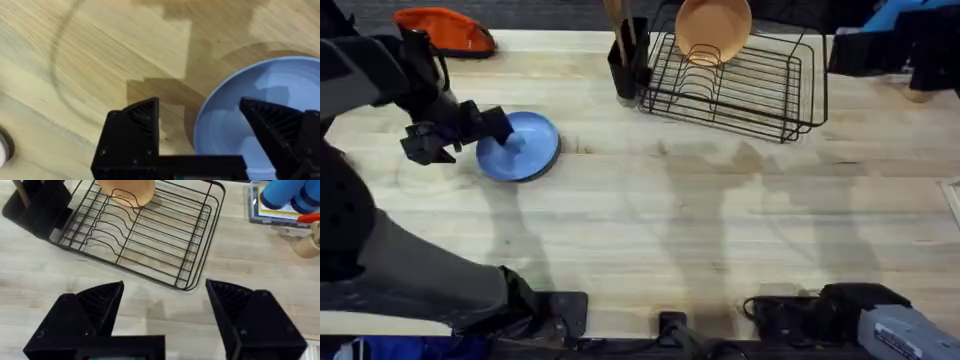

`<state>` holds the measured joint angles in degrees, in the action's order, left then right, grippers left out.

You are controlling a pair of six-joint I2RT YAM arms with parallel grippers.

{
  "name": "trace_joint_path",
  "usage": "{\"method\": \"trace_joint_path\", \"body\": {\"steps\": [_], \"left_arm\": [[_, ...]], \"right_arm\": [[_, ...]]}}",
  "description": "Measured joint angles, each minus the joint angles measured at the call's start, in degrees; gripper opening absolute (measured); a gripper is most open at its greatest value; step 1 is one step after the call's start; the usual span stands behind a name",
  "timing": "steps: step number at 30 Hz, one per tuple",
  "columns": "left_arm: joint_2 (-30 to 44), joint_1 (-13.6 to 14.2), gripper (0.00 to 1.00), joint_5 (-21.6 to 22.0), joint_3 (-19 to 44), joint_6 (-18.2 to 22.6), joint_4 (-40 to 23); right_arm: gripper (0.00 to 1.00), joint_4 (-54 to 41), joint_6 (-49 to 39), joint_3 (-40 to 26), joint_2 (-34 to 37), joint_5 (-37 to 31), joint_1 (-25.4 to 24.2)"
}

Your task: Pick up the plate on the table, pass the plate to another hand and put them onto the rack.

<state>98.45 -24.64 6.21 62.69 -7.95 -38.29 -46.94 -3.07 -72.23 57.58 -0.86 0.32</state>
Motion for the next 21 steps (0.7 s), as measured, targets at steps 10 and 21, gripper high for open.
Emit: {"method": "trace_joint_path", "body": {"steps": [10, 21], "left_arm": [[-1.7, 0.0, 0.993, -0.7, -3.5, 0.0, 5.0], [-1.8, -0.1, 0.141, -3.7, -3.9, -0.8, 5.7]], "right_arm": [[0.993, 0.0, 0.0, 0.0, 0.0, 0.0, 0.0], [0.993, 0.0, 0.0, 0.0, 0.0, 0.0, 0.0]]}}
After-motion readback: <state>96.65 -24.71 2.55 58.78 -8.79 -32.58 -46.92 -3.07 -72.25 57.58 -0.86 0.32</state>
